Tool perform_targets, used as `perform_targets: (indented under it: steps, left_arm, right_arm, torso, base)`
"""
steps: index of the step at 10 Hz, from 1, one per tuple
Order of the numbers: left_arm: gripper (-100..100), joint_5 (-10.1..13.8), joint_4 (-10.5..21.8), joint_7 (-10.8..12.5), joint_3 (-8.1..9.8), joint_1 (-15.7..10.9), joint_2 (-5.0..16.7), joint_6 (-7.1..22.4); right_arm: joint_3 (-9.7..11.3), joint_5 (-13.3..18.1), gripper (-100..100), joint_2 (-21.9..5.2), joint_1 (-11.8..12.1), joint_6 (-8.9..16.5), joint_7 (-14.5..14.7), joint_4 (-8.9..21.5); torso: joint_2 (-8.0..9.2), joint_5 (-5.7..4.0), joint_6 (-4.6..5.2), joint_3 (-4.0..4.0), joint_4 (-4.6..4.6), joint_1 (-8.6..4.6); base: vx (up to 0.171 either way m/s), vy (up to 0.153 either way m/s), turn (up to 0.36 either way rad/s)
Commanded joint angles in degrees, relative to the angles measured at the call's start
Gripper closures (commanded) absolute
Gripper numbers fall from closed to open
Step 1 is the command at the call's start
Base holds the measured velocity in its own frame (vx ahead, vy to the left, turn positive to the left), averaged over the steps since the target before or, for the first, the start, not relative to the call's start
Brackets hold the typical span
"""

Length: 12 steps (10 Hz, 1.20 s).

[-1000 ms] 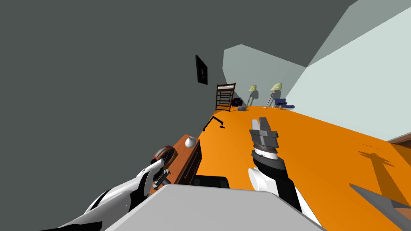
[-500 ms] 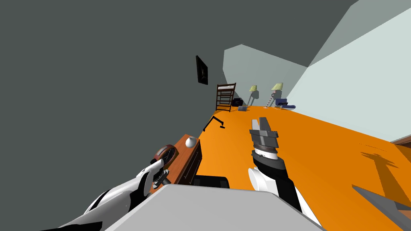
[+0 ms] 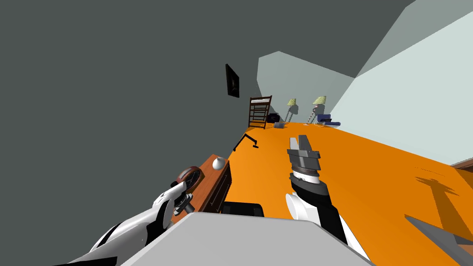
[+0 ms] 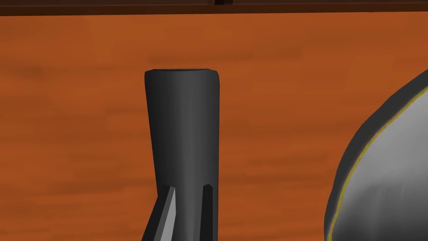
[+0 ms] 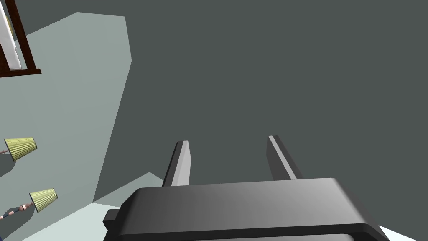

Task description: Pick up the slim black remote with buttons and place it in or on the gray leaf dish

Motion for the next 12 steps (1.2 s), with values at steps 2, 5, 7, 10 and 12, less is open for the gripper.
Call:
perform_targets:
  steps: [2, 5, 7, 10, 12]
  left_arm:
    - [100, 0.08, 1.51, -0.7, 0.34, -0.87, 0.94, 0.22]
    - [100, 0.6, 1.91, -1.25, 0.52, -1.18, 2.75, 0.85]
    - [100, 0.81, 0.15, -1.58, 0.68, -1.28, 3.61, 1.34]
    - [100, 1.45, -1.48, -3.58, 1.71, -1.11, 6.92, 3.85]
    - [100, 1.67, -2.06, -4.7, 2.31, -0.96, 8.24, 5.12]
  right_arm:
    - [0.0, 0.0, 0, 0.0, 0.0, 0.0, 0.0, 0.0]
    - [0.0, 0.0, 0, 0.0, 0.0, 0.0, 0.0, 0.0]
    - [0.0, 0.0, 0, 0.0, 0.0, 0.0, 0.0, 0.0]
    - [0.0, 0.0, 0, 0.0, -0.01, 0.0, 0.0, 0.0]
    - [0.0, 0.0, 0, 0.0, -0.01, 0.0, 0.0, 0.0]
  torso:
    - [-0.01, 0.03, 0.02, -0.01, -0.01, 0.01]
    - [0.06, -0.01, 0.02, 0.04, 0.02, 0.11]
    - [0.07, 0.02, 0.01, 0.04, 0.01, 0.08]
    - [0.36, -0.09, -0.08, 0.2, 0.06, -0.15]
    - [0.6, -0.1, -0.19, 0.32, 0.08, -0.1]
  base:
    - [0.0, -0.047, 0.014]
    - [-0.022, -0.044, -0.007]
    - [-0.019, -0.039, 0.004]
    - [-0.088, -0.091, 0.037]
    - [-0.12, -0.063, 0.052]
